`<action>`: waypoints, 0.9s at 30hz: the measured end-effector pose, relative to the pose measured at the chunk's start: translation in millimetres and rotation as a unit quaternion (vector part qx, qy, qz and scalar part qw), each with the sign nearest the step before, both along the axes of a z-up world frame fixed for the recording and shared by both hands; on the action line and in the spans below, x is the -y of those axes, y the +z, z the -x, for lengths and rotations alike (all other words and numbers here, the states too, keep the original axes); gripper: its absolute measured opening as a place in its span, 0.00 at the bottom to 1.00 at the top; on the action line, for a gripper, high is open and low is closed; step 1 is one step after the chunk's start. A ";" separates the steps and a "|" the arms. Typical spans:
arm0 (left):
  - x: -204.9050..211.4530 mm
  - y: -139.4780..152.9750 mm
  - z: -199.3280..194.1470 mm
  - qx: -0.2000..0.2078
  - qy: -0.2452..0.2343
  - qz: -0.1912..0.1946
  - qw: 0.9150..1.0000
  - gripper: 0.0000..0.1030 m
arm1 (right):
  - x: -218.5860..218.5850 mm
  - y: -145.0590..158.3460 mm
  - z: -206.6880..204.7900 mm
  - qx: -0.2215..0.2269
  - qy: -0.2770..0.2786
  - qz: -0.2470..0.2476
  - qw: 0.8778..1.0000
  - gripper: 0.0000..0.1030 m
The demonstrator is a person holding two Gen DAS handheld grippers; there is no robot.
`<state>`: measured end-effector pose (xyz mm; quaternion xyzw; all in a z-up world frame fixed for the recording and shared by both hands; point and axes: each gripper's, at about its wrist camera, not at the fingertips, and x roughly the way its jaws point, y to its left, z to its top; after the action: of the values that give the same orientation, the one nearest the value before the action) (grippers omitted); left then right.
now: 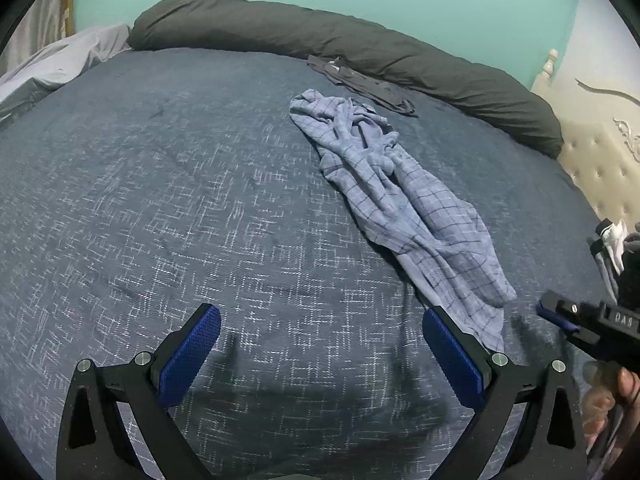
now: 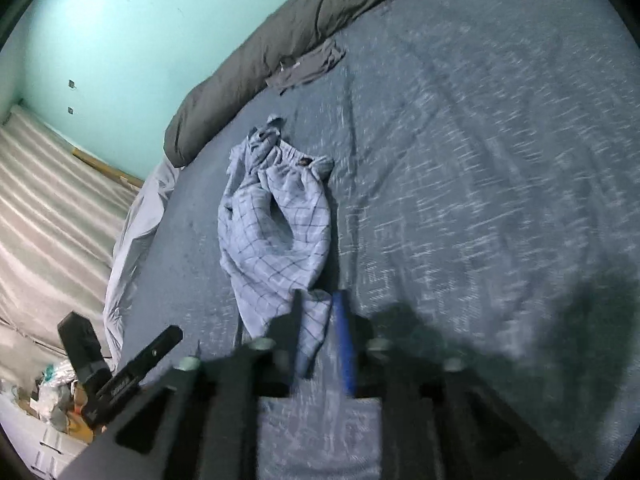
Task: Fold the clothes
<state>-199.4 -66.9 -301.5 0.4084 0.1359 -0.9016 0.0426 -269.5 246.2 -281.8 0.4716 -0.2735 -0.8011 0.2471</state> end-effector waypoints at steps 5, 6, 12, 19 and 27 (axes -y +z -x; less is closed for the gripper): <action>7.4 -2.4 1.6 0.004 -0.002 -0.003 1.000 1.00 | 23.0 -13.5 9.9 0.006 0.007 0.001 1.000 0.46; 9.6 -2.2 1.6 0.004 -0.001 -0.002 1.000 1.00 | 27.7 -15.4 11.1 0.005 0.010 -0.005 1.000 0.46; 24.0 -1.8 -0.8 0.004 0.006 -0.008 1.000 1.00 | 47.1 -21.8 10.3 -0.015 0.038 -0.017 0.999 0.07; 33.7 -1.2 -2.1 0.002 0.015 -0.010 1.000 1.00 | 33.5 -9.4 -1.5 -0.041 0.031 -0.004 0.999 0.02; 28.2 4.4 -0.7 -0.002 0.017 -0.011 1.000 1.00 | -44.2 23.4 -31.6 -0.073 -0.032 -0.002 0.997 0.01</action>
<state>-198.7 -95.1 -297.1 0.4047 0.1532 -0.9000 0.0530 -237.9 290.4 -258.4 0.4040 -0.2678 -0.8412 0.2398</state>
